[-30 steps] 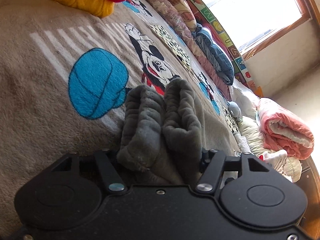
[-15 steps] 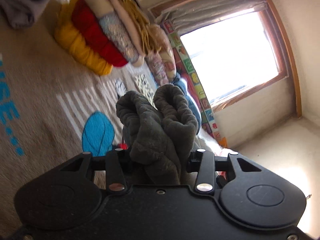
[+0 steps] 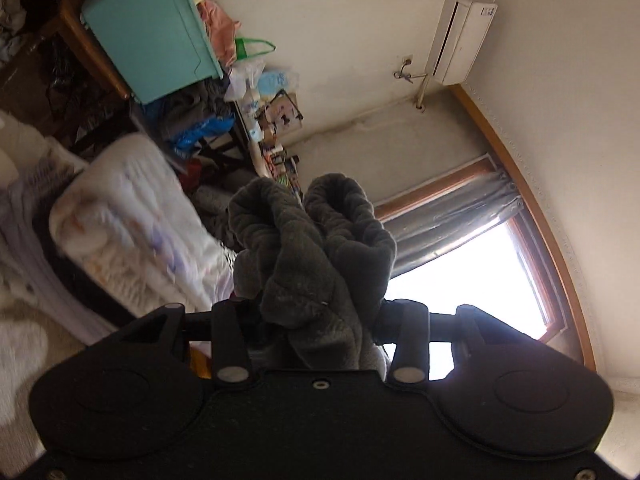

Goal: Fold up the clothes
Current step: 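Carry the folded sweatpants with both grippers toward the clothes stack on the floor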

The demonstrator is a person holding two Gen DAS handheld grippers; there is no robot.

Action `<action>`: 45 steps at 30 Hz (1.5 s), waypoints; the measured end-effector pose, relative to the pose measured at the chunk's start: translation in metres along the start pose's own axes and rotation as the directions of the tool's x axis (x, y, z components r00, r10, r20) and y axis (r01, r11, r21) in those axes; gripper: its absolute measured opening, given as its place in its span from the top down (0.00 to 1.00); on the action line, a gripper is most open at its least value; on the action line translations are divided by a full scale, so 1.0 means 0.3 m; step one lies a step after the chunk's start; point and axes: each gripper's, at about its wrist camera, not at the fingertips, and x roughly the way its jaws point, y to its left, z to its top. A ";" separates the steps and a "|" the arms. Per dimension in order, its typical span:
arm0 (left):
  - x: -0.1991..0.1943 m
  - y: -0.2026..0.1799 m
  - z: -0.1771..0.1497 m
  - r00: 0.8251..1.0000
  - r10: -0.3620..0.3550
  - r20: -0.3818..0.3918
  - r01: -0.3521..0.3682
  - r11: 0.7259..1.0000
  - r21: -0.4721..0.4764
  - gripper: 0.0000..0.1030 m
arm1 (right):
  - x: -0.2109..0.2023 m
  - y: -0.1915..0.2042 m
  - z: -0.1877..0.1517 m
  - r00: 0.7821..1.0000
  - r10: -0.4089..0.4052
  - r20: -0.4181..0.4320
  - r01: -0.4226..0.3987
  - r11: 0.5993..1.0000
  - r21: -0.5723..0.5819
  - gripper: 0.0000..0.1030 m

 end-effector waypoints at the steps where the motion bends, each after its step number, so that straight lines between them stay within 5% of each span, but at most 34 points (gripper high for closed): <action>1: 0.011 -0.007 0.039 1.000 -0.005 0.010 0.005 1.000 0.014 0.60 | 0.045 0.011 0.014 1.000 0.014 -0.001 -0.014 1.000 0.005 0.49; 8: 0.131 0.044 0.248 0.999 -0.007 0.047 0.004 0.998 0.057 0.60 | 0.285 0.006 0.077 0.992 0.107 0.069 -0.111 0.993 0.045 0.49; 10: 0.194 0.147 0.240 0.994 0.110 0.007 -0.110 0.992 0.068 0.59 | 0.358 -0.038 0.061 0.998 0.028 0.063 -0.031 0.999 0.039 0.49; 12: 0.263 0.268 0.211 0.958 0.282 -0.048 -0.277 0.956 0.094 0.60 | 0.466 -0.126 0.017 0.984 -0.175 -0.018 0.175 0.984 0.024 0.46; 14: 0.331 0.387 0.182 0.891 0.443 -0.097 -0.430 0.893 0.129 0.56 | 0.515 -0.178 -0.019 0.957 -0.280 -0.069 0.281 0.960 0.009 0.44; 16: 0.305 0.378 0.200 0.902 0.423 -0.090 -0.412 0.904 0.116 0.54 | 0.557 -0.225 -0.053 0.922 -0.370 -0.113 0.371 0.928 -0.010 0.40; 21: 0.297 0.338 0.209 0.913 0.390 -0.121 -0.378 0.920 0.105 0.45 | 0.496 -0.203 -0.052 0.928 -0.355 -0.110 0.359 0.933 0.017 0.31; 25: 0.232 0.272 0.186 0.913 0.402 -0.065 -0.388 0.907 0.162 0.33 | 0.425 -0.173 -0.035 0.949 -0.314 -0.014 0.314 0.949 0.036 0.31; 35: 0.028 0.240 0.125 0.909 0.416 -0.026 -0.407 0.898 0.168 0.28 | 0.197 -0.132 -0.067 0.955 -0.295 -0.028 0.296 0.954 0.045 0.24; 38: 0.018 0.210 0.109 0.894 0.448 -0.013 -0.433 0.870 0.234 0.28 | 0.119 -0.113 -0.102 0.950 -0.308 -0.046 0.309 0.951 0.014 0.22; 40: 0.036 0.160 0.108 0.899 0.437 0.012 -0.418 0.849 0.323 0.28 | 0.081 -0.107 -0.121 0.949 -0.309 -0.052 0.310 0.951 0.002 0.22; 42: 0.097 0.073 0.109 0.910 0.415 0.027 -0.379 0.802 0.461 0.27 | 0.045 -0.102 -0.140 0.949 -0.310 -0.058 0.310 0.951 -0.008 0.22; 45: 0.232 -0.039 0.086 0.919 0.395 -0.001 -0.298 0.696 0.653 0.25 | 0.013 -0.090 -0.158 0.948 -0.313 -0.062 0.312 0.950 -0.027 0.21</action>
